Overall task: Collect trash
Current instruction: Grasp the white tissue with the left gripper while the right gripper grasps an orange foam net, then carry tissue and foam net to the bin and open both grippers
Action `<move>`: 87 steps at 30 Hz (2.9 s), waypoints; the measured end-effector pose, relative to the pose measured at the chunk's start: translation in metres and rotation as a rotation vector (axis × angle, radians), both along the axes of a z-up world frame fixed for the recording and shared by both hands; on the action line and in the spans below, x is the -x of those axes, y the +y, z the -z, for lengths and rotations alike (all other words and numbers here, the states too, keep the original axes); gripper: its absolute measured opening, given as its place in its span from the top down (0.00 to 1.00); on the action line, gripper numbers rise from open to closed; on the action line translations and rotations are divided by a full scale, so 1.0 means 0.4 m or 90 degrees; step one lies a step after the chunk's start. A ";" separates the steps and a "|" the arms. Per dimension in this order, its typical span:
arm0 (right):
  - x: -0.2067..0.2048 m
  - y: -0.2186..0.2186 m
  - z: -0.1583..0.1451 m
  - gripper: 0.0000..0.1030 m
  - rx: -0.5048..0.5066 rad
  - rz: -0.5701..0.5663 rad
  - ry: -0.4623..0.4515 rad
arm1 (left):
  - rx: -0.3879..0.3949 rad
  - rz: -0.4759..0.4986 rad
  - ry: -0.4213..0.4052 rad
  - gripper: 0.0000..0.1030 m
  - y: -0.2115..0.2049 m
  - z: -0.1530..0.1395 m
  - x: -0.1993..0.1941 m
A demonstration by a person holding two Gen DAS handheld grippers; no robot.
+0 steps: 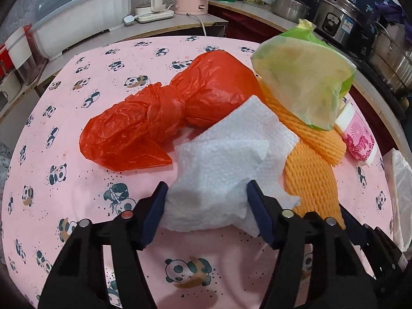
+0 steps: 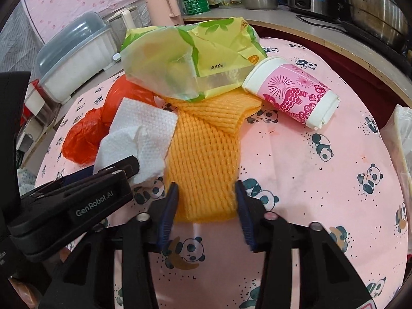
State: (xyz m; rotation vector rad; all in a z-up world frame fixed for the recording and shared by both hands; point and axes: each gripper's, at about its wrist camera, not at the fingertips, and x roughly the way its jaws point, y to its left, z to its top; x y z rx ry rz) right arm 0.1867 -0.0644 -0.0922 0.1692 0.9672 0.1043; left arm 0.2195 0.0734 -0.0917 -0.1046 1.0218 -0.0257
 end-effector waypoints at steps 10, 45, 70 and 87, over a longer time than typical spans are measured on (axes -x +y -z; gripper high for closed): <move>0.085 -0.022 -0.019 0.90 -0.004 -0.014 -0.008 | 0.017 0.028 0.009 0.87 -0.034 -0.014 0.093; 0.366 -0.306 -0.224 0.90 -0.041 0.120 -0.154 | 0.008 0.141 -0.081 0.90 -0.260 -0.217 0.304; 0.458 -0.629 -0.217 0.90 -0.056 0.304 -0.178 | 0.024 0.301 -0.116 0.90 -0.613 -0.282 0.297; 0.452 -0.767 -0.149 0.90 -0.062 0.374 -0.149 | 0.037 0.375 -0.091 0.90 -0.820 -0.231 0.237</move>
